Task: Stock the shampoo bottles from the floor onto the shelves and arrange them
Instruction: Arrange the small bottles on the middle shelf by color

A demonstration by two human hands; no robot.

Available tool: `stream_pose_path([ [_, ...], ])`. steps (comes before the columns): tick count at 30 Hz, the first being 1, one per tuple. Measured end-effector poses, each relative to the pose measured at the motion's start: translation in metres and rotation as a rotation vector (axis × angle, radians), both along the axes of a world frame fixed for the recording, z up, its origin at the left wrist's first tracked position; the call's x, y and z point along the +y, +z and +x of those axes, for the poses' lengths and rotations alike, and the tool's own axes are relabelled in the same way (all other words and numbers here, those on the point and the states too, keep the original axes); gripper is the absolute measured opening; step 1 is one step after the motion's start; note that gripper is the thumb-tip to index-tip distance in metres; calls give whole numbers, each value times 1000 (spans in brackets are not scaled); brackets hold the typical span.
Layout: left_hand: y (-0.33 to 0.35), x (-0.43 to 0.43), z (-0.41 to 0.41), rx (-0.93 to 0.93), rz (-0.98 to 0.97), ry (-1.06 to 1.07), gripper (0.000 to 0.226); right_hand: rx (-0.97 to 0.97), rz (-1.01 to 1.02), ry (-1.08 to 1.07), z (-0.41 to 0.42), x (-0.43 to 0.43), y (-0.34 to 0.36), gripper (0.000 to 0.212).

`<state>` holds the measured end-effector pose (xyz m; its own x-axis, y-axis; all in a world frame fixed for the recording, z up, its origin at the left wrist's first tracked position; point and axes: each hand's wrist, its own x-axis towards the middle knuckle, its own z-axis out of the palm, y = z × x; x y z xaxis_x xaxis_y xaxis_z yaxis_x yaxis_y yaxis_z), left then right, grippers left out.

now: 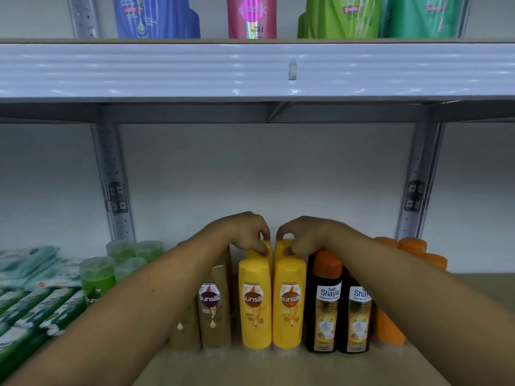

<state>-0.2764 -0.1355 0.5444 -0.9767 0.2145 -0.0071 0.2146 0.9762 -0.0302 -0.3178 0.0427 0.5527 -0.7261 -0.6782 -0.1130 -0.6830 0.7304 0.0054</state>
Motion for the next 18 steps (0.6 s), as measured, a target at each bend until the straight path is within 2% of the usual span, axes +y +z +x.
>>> stream_pose_path([
  [12, -6, -5, 9, 25, 39, 26, 52, 17, -43, -6, 1, 10, -5, 55],
  [18, 2, -9, 29, 61, 89, 52, 58, 70, -156, 22, 18, 20, 1, 53],
])
